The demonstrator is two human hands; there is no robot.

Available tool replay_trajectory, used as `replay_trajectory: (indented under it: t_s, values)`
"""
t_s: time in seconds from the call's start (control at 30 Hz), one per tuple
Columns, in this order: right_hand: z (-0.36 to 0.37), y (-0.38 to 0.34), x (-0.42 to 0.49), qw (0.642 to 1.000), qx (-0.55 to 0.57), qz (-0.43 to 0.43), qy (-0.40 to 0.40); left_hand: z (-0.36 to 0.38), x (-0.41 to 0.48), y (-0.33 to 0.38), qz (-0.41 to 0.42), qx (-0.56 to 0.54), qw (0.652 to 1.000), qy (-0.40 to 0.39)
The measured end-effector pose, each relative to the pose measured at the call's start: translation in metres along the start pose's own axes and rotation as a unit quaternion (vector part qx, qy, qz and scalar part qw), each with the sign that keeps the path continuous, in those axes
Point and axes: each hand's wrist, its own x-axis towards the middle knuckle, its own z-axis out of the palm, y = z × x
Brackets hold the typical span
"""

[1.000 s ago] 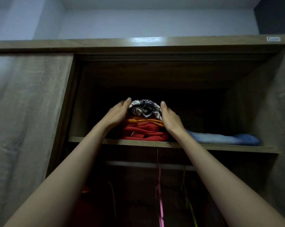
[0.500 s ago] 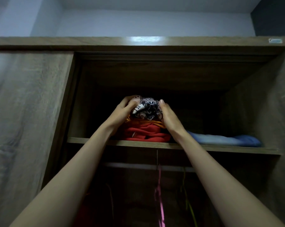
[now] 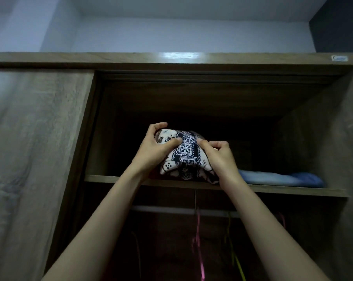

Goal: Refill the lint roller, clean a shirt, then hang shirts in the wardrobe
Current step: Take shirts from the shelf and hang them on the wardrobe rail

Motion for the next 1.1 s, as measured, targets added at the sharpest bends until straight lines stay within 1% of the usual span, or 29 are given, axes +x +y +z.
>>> replay_trajectory:
  t_s: [0.07,0.13,0.2,0.27,0.33,0.37,0.47,0.57,0.67,0.77,0.83,0.9,0.97,1.1]
  values:
    - [-0.002,-0.003,-0.004,1.000,-0.012,0.011,-0.018,-0.004,0.002,0.003,-0.034,0.020,0.998,-0.041]
    - [-0.003,-0.006,-0.006,0.999,-0.032,0.018,-0.030,-0.005,0.005,0.005,-0.041,0.048,0.996,-0.056]
    - [-0.003,-0.005,-0.008,0.998,-0.051,0.022,-0.031,-0.002,0.003,0.009,-0.019,0.055,0.996,-0.063]
    - [-0.004,-0.004,-0.011,0.997,-0.072,0.019,-0.025,0.003,-0.004,0.011,0.021,0.062,0.996,-0.067]
    - [-0.007,-0.006,-0.018,0.997,-0.065,0.018,-0.034,0.004,-0.009,0.007,0.046,0.054,0.995,-0.072]
    - [-0.008,-0.007,-0.022,0.998,-0.048,0.014,-0.044,0.004,-0.013,0.006,0.047,0.039,0.995,-0.077]
    - [-0.011,-0.008,-0.033,0.998,-0.017,-0.029,-0.045,-0.001,-0.027,0.006,0.029,-0.014,0.996,-0.085]
    - [-0.009,0.001,-0.044,0.995,-0.016,-0.090,-0.029,-0.006,-0.039,0.003,0.023,-0.012,0.995,-0.091]
    - [-0.004,0.007,-0.059,0.991,0.025,-0.123,-0.055,-0.006,-0.049,-0.001,0.046,-0.017,0.993,-0.110]
    - [-0.005,0.006,-0.067,0.979,0.108,-0.146,-0.092,-0.001,-0.054,0.000,0.065,-0.058,0.990,-0.109]
    - [-0.011,0.004,-0.071,0.971,0.134,-0.169,-0.099,0.005,-0.055,0.002,0.078,-0.080,0.988,-0.109]
    - [-0.022,0.001,-0.070,0.965,0.132,-0.212,-0.077,0.015,-0.054,0.006,0.075,-0.108,0.983,-0.131]
    - [-0.037,-0.001,-0.062,0.961,0.107,-0.252,-0.047,0.029,-0.050,0.013,0.079,-0.109,0.978,-0.157]
    - [-0.082,-0.002,-0.034,0.959,0.032,-0.283,0.000,0.072,-0.031,0.024,0.109,-0.090,0.973,-0.185]
